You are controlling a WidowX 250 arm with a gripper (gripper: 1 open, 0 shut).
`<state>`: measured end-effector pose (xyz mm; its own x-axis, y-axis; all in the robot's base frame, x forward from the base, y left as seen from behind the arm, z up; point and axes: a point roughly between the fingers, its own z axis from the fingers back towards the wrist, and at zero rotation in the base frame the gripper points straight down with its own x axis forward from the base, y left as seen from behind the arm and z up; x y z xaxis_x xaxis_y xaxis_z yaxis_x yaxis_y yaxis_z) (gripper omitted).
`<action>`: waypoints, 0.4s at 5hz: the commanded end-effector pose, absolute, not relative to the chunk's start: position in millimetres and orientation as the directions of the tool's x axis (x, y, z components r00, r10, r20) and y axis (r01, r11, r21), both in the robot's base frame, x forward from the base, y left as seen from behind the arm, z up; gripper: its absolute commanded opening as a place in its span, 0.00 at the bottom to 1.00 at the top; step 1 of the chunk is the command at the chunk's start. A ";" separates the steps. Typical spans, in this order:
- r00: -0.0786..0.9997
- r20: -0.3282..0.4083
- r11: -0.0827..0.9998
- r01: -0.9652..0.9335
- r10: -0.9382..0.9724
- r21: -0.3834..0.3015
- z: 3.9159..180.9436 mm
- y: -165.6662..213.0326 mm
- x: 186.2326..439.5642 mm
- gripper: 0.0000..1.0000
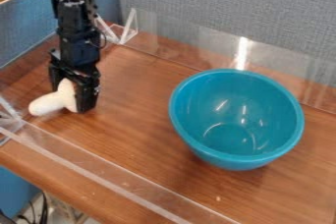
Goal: Remove the mushroom from inside the blue bowl and put it on the table
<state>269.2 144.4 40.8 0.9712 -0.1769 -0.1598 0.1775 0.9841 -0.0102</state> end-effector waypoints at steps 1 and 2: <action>0.986 -0.078 0.987 0.155 -0.151 0.048 78.0 136.6 284.0 0.00; 0.986 -0.077 0.987 0.151 -0.147 0.048 77.5 137.6 284.7 0.00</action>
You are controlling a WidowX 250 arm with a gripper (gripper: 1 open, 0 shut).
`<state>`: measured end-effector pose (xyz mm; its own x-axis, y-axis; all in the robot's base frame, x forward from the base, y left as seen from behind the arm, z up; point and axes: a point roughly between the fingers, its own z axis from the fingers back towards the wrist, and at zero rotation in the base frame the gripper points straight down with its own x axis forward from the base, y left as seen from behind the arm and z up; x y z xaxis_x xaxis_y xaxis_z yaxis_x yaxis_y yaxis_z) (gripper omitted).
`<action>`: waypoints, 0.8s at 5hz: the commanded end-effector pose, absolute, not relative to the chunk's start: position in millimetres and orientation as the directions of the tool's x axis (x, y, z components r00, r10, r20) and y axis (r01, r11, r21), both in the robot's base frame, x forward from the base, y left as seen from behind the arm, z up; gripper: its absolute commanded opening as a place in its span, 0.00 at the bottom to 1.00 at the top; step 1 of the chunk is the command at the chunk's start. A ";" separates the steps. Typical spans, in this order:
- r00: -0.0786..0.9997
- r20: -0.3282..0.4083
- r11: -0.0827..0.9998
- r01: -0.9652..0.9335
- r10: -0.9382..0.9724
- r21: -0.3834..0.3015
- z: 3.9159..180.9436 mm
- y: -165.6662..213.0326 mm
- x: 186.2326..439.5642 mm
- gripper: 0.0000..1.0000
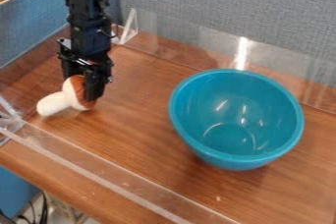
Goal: Remove the mushroom from inside the blue bowl and put it on the table
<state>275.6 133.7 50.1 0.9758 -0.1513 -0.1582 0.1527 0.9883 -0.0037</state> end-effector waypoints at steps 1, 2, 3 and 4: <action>0.986 -0.083 0.988 0.151 -0.147 0.043 72.0 139.9 286.9 0.00; 0.987 -0.091 0.990 0.139 -0.135 0.038 61.7 143.8 289.9 0.00; 0.988 -0.096 0.991 0.127 -0.123 0.033 53.2 147.4 292.2 0.00; 0.990 -0.089 0.993 0.112 -0.109 0.028 51.2 149.5 293.7 1.00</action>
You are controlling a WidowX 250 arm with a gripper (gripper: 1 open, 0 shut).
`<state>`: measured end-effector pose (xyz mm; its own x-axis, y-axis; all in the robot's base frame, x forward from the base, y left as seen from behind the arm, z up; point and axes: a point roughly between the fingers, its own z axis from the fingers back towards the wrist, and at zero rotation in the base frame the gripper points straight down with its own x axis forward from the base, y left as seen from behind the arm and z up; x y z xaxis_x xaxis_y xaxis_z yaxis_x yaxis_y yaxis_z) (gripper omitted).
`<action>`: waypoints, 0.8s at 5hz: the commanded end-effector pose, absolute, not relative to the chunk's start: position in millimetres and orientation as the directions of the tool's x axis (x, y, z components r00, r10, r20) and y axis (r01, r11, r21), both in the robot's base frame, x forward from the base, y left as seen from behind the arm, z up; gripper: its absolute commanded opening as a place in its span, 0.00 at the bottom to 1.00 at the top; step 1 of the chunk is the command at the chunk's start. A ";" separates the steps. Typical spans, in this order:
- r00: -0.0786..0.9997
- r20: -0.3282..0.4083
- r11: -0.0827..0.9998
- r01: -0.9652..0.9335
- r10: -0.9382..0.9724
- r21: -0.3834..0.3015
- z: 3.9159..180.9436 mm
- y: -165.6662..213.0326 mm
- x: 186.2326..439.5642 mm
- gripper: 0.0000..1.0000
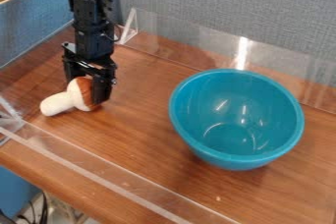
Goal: Remove the mushroom from inside the blue bowl and put it on the table
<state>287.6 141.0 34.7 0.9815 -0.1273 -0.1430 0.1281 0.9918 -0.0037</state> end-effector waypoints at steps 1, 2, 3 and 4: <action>0.987 -0.083 0.990 0.138 -0.136 0.024 49.7 142.5 294.9 1.00; 0.984 -0.073 0.986 0.165 -0.163 0.022 49.7 135.2 295.4 1.00; 0.990 -0.064 0.992 0.125 -0.123 0.020 52.8 131.5 292.4 1.00; 0.995 -0.060 0.996 0.085 -0.083 0.017 53.8 128.5 290.0 1.00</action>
